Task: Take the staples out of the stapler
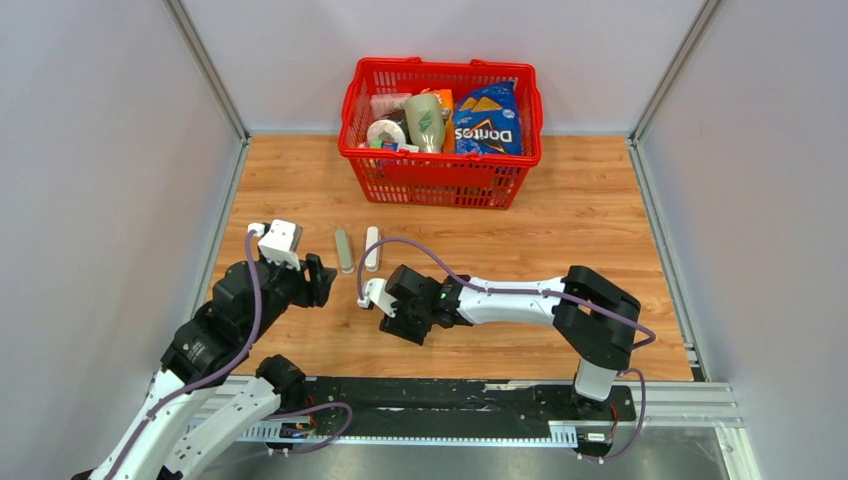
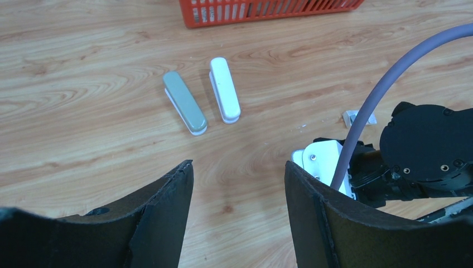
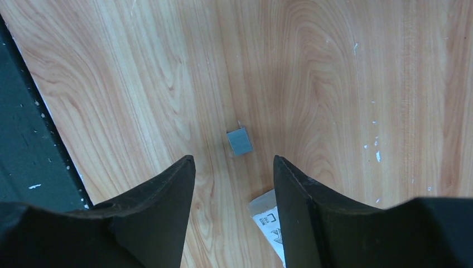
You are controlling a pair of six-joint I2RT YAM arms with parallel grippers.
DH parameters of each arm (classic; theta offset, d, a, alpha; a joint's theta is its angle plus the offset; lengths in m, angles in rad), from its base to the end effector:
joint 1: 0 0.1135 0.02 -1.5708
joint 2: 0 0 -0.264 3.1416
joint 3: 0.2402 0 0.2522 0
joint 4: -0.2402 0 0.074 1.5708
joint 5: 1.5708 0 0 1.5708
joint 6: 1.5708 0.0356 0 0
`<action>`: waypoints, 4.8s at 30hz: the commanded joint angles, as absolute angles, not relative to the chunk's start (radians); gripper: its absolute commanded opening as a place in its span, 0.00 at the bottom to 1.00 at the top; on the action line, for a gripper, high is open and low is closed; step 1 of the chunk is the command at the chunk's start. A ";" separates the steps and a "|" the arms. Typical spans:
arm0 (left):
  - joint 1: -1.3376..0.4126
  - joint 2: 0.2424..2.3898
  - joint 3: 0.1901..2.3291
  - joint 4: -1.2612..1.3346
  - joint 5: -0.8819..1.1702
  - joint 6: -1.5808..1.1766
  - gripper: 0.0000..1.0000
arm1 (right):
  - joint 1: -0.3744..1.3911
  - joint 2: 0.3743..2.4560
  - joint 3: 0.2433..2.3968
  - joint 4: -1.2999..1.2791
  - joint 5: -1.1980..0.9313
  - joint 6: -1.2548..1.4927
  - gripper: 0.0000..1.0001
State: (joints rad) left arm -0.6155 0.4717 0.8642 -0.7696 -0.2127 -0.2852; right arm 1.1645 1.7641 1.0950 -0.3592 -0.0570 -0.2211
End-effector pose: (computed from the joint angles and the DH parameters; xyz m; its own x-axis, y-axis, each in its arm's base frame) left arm 0.0773 -0.0455 0.3425 -0.4022 -0.0524 -0.9141 0.3032 0.9344 -0.1870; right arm 0.1391 0.3284 0.1739 -0.1266 -0.8482 -0.5144 -0.9803 0.1861 -0.0656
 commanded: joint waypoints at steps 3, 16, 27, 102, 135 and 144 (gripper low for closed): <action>-0.618 0.466 0.859 -0.762 -0.222 -0.265 0.68 | 1.170 1.772 1.118 -0.302 -0.034 -0.255 0.56; -0.618 0.468 0.861 -0.765 -0.224 -0.268 0.68 | 1.172 1.801 1.109 -0.295 -0.025 -0.262 0.52; -0.618 0.468 0.861 -0.764 -0.224 -0.268 0.69 | 1.172 1.822 1.109 -0.299 -0.026 -0.256 0.47; -0.620 0.451 0.859 -0.761 -0.212 -0.268 0.69 | 0.896 1.477 0.957 -0.540 0.420 0.521 0.14; -0.618 0.437 0.854 -0.755 -0.186 -0.264 0.69 | 0.896 1.565 0.917 -0.480 0.374 0.637 0.12; -0.618 0.439 0.854 -0.755 -0.187 -0.265 0.69 | 0.897 1.585 0.916 -0.472 0.394 0.643 0.14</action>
State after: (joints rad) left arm -0.6155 0.4412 0.8619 -0.7700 -0.1925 -0.2848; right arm 0.8944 1.5795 0.9150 -0.5102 0.3584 0.6205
